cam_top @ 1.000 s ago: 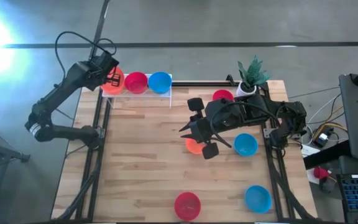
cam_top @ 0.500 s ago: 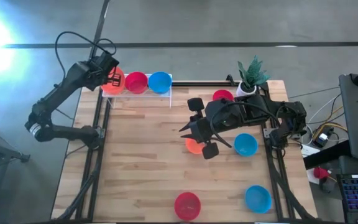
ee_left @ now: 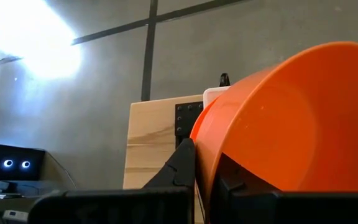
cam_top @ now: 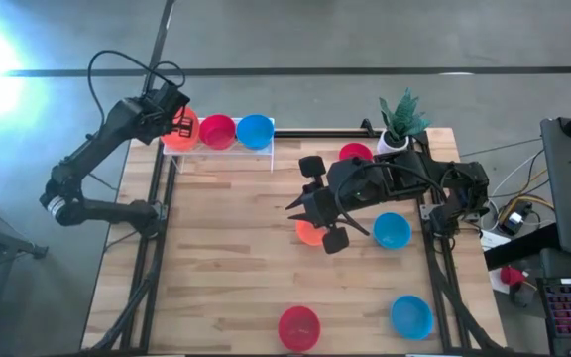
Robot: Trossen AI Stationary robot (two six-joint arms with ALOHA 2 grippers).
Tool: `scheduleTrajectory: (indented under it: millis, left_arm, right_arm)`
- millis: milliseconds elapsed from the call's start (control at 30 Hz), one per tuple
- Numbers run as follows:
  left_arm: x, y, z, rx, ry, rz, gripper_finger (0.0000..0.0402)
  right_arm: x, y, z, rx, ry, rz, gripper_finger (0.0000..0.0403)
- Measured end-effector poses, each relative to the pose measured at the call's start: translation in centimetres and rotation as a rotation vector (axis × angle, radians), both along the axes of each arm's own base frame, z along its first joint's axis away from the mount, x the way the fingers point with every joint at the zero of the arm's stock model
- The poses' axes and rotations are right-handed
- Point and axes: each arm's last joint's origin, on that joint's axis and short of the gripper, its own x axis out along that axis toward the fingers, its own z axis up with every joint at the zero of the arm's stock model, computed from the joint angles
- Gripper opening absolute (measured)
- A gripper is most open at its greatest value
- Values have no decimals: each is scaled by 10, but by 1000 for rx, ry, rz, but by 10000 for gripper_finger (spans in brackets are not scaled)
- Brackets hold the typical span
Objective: Pick & Place Mini bowls
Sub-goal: Stack the bottom orange bowl on top of the orange bowl on the shelf
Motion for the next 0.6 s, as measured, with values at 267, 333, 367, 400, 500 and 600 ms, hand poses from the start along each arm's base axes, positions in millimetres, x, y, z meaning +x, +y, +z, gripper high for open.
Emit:
scheduleTrajectory:
  millis: [267, 333, 367, 400, 500, 600]
  left_arm:
    - [0, 0, 0, -2, -2, -2, 14]
    - [0, 0, 0, -2, -3, -2, 14]
    - [0, 0, 0, -2, -4, 0, 14]
    - [0, 0, 0, -1, -6, 1, 14]
    - [0, 0, 0, 1, -12, 7, 14]
    - [0, 0, 0, 2, -12, 6, 14]
  right_arm:
    - [0, 0, 0, 0, 0, 0, 79]
    - [0, 0, 0, 0, 1, 0, 79]
    - [0, 0, 0, 0, 1, 0, 79]
    - [0, 0, 0, -1, 1, 0, 79]
    - [0, 0, 0, -1, 1, 1, 79]
    - [0, 0, 0, -1, 1, 0, 79]
